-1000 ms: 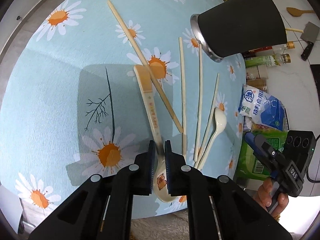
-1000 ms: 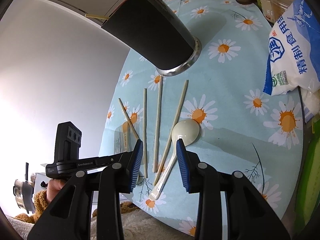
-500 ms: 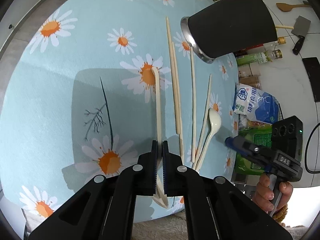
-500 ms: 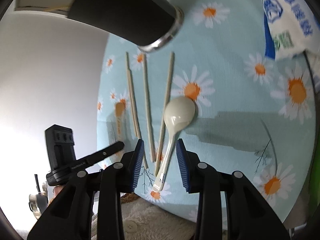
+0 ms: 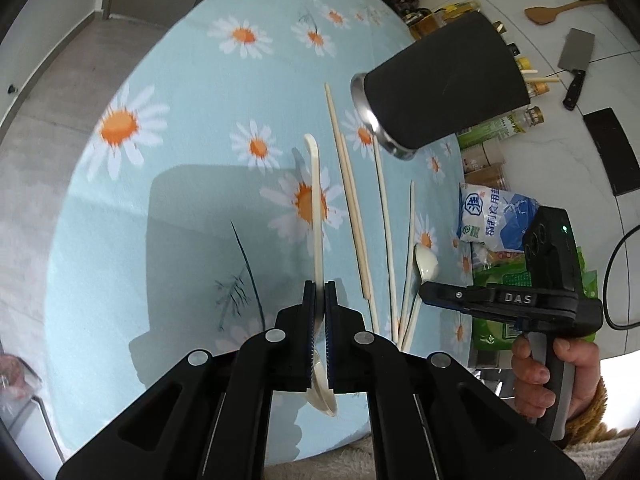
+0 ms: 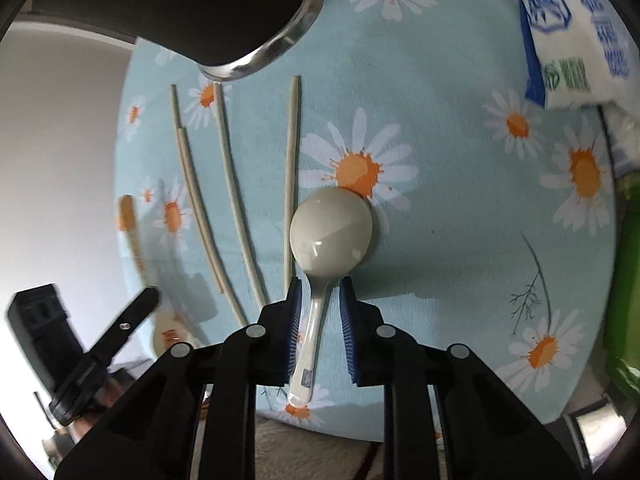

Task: Organize utensils
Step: 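Grasp the white ceramic spoon handle with the right tool while the left tool holds its spoon, then lift both held spoons and carry them over the black holder, then open both tools to drop the spoons into the black holder, then move both open tools back down toward the chopsticks on the table, then lower the left tool onto a wooden chopstick and grasp it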

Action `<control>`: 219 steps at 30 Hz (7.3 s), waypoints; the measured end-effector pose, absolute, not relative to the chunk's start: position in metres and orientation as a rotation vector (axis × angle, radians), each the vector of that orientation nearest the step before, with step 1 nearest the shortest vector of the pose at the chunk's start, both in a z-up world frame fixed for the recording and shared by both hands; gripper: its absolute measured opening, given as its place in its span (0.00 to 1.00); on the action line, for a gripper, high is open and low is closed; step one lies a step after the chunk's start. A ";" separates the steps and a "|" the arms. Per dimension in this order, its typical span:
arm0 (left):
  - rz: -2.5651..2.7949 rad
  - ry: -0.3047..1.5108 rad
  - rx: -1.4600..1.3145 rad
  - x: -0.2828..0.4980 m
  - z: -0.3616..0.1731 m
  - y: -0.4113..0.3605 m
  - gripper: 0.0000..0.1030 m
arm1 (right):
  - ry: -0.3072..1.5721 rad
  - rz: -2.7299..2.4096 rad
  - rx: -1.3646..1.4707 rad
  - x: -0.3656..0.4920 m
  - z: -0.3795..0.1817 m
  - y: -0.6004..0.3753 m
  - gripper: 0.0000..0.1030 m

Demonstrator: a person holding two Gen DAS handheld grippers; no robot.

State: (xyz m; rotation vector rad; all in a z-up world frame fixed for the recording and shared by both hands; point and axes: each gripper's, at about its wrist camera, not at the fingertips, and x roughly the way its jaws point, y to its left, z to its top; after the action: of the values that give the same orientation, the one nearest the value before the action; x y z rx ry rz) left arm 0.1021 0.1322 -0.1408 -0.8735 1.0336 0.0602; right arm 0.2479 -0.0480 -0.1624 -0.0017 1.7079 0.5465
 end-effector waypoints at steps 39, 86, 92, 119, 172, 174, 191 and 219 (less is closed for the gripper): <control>-0.035 1.001 -0.596 0.141 -0.092 0.106 0.03 | 1.449 0.638 0.045 0.227 -0.122 -0.075 0.09; 0.017 0.327 -0.311 0.201 0.062 0.086 0.03 | 0.562 1.003 0.178 0.304 0.071 -0.082 0.10; 0.043 0.264 -0.260 0.221 0.068 0.093 0.03 | 0.479 1.001 0.206 0.318 0.078 -0.076 0.10; 0.002 0.315 -0.320 0.272 0.003 0.111 0.03 | 0.589 0.951 0.117 0.343 0.014 -0.044 0.10; 0.100 0.445 -0.475 0.187 0.006 0.112 0.17 | 0.724 0.997 0.198 0.311 0.017 -0.082 0.30; 0.119 0.486 -0.486 0.187 -0.004 0.114 0.17 | 0.755 0.997 0.201 0.311 0.010 -0.083 0.30; 0.176 0.825 -0.587 0.212 -0.082 0.135 0.17 | 1.034 0.976 0.212 0.296 -0.074 -0.080 0.31; 0.283 1.282 -0.592 0.276 -0.148 0.149 0.17 | 1.238 0.936 0.190 0.277 -0.142 -0.083 0.34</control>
State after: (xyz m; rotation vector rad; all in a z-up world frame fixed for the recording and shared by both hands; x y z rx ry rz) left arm 0.2757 0.1494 -0.1478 -0.5919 1.2818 0.2827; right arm 0.2765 -0.0834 -0.1422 0.1904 1.2379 0.9357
